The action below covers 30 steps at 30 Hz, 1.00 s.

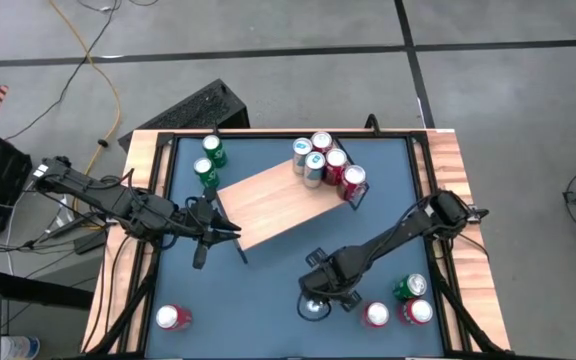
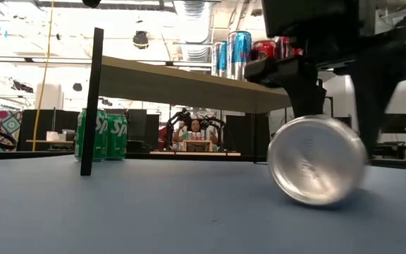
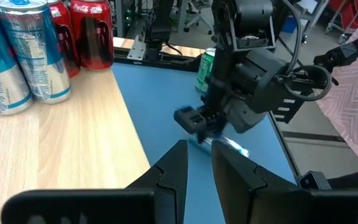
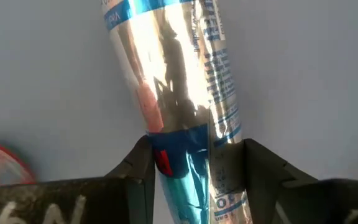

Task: Place canned beverage on shelf
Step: Put the blue soda can on the shelf aligned with the other blue soda cans

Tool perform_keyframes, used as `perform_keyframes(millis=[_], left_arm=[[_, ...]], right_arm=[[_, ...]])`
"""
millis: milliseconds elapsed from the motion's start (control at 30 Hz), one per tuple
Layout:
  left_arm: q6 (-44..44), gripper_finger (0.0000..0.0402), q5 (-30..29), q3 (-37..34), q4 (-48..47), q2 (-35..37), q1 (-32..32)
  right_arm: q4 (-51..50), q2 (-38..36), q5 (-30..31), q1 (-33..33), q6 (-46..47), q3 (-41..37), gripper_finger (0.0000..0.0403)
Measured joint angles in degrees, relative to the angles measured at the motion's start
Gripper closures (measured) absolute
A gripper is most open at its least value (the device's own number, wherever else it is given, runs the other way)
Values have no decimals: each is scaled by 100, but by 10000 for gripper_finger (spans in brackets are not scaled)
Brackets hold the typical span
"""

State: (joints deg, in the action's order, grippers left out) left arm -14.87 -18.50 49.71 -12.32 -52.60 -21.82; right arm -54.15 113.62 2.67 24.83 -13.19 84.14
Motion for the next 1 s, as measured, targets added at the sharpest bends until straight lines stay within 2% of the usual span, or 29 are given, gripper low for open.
perform_keyframes(millis=[100, 300, 400, 667, 833, 1000], left_arm=[[0, 342, 0, 0, 0, 0, 0], [0, 342, -2, 0, -2, 0, 0], [0, 342, -5, 0, -2, 0, 0], [1, 342, -16, 0, -4, 0, -2], [0, 342, -17, 0, -2, -1, -2], [-40, 342, -16, 0, -3, 0, -1]], right_arm=[[-470, 0, 553, 84, -11, 212, 244], [-1077, 0, 1136, 291, 35, 651, 240], [-1345, -2, 1664, 461, 0, 836, 239], [-2251, 20, 2952, 880, -356, 900, 239], [-2574, 20, 3829, 1187, -1012, 902, 239], [-2251, 13, 4643, 1492, -2529, 693, 239]])
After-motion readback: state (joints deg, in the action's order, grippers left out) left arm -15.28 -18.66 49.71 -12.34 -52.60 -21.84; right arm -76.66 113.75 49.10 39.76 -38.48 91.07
